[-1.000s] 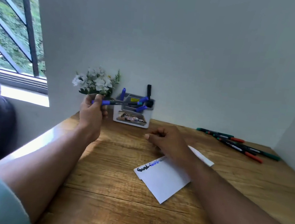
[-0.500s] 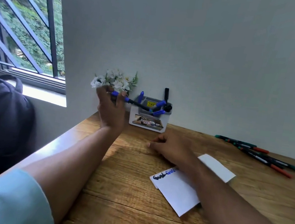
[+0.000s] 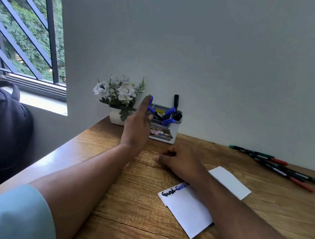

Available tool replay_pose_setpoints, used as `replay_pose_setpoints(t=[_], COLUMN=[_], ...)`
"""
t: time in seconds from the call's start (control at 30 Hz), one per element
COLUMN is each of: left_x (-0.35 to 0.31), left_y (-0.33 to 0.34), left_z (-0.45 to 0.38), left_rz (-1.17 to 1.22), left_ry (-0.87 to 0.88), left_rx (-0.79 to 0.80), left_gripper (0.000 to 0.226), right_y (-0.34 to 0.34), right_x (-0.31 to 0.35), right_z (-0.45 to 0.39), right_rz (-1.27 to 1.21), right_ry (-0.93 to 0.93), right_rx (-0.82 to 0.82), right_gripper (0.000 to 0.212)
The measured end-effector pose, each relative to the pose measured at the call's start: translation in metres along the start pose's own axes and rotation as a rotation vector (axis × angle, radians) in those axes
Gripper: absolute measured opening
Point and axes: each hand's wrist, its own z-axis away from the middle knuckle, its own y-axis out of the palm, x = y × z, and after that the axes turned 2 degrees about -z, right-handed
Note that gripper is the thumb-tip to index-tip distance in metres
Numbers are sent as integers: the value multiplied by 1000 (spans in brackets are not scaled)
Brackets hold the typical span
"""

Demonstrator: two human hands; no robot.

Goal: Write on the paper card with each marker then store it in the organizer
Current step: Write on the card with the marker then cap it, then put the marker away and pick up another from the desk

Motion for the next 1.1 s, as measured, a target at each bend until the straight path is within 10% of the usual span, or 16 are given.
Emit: replay_pose_setpoints(t=[0.4, 0.7, 0.9, 1.1], left_x=[-14, -32, -75, -105], left_y=[8, 5, 53, 103], left_z=[-23, 18, 47, 56], left_rz=[-192, -228, -162, -16], left_ry=[-13, 204, 134, 97], left_rx=[157, 132, 542, 643], left_gripper=[76, 24, 20, 20], right_y=[0, -33, -110, -168], right_x=[-6, -8, -67, -141], right_z=[-4, -2, 15, 61], right_rz=[-22, -313, 226, 561], right_ry=[23, 32, 50, 451], right_rx=[-22, -128, -362, -390], right_gripper=[14, 4, 15, 35])
